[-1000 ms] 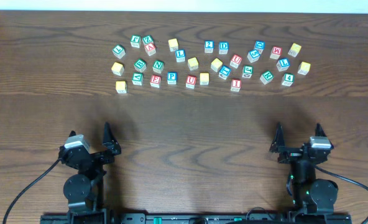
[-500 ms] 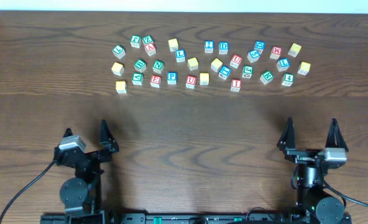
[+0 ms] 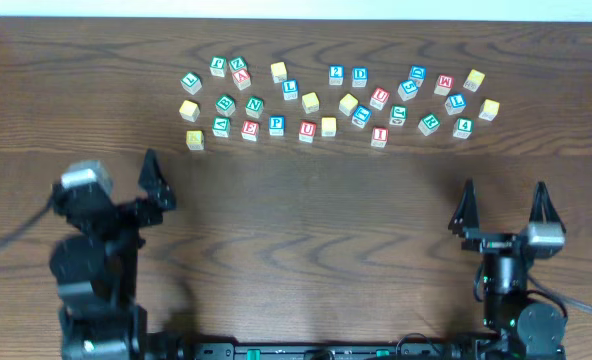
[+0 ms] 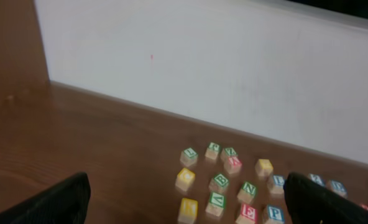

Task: Spell out NEURIPS
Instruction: 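Raise both arms and move the left gripper over the green N block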

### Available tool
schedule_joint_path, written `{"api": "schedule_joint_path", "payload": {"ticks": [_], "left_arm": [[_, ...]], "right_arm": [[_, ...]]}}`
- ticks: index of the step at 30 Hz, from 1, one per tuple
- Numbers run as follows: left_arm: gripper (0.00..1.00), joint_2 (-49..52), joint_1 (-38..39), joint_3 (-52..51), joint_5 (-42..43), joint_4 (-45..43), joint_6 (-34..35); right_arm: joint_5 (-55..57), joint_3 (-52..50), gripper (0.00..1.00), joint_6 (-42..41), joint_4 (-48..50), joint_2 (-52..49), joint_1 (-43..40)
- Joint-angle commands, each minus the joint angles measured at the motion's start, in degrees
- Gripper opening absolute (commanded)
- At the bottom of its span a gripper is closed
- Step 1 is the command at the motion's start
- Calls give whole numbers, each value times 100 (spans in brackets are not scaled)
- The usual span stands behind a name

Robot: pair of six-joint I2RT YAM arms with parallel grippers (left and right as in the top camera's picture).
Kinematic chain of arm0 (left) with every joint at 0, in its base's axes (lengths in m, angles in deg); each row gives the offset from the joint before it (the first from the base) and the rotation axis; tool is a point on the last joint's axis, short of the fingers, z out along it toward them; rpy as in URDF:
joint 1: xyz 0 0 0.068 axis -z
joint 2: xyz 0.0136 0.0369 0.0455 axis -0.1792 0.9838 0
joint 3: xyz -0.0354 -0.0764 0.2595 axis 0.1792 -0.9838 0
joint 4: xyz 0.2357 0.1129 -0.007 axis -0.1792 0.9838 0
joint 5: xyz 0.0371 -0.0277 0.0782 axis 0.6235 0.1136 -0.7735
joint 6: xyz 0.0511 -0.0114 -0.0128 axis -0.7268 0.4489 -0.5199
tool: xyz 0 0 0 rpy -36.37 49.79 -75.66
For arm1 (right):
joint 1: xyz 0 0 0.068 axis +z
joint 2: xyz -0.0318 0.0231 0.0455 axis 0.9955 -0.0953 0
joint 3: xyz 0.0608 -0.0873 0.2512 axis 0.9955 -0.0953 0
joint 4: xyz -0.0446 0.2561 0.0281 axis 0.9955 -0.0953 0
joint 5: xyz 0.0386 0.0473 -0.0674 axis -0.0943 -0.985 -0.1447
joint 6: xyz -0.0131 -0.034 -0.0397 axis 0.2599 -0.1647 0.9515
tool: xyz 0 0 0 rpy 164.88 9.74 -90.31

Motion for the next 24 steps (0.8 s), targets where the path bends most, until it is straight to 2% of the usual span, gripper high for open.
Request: {"api": "schedule_joint_path", "payload": {"ticks": [1, 10, 20, 24], "left_arm": [[98, 887, 0, 1038, 267, 546, -168], [97, 3067, 2, 3447, 380, 2636, -533], [98, 5849, 35, 6577, 826, 5178, -905], [98, 6846, 190, 7809, 782, 5825, -1174]], "right_arm": [[-184, 809, 99, -81, -369, -737, -46], [-608, 2872, 99, -76, -1716, -2955, -46], [-1196, 5845, 99, -28, -4468, -5683, -46], [-1462, 6795, 99, 208, -5270, -6546, -46]]}}
